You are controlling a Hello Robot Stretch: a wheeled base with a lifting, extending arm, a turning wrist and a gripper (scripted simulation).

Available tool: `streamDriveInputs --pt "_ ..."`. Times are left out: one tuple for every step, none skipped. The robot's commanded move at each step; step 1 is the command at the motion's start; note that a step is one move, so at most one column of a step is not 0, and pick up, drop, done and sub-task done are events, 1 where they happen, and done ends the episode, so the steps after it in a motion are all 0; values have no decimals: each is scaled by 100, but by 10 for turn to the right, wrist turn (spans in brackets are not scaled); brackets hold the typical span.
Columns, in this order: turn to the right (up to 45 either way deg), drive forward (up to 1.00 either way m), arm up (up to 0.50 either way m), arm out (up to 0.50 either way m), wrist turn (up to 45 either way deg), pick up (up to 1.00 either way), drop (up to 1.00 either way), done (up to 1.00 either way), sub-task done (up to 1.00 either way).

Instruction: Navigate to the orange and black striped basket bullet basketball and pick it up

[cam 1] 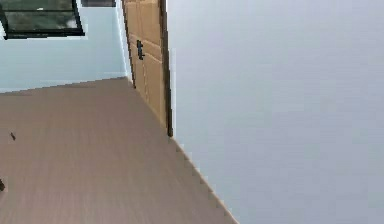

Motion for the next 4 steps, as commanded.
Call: streamDriveInputs --pt "-390 0 0 0 0 0 0 0 0" --pt "0 100 0 0 0 0 0 0 0" --pt "0 100 0 0 0 0 0 0 0" --pt "0 30 0 0 0 0 0 0 0"
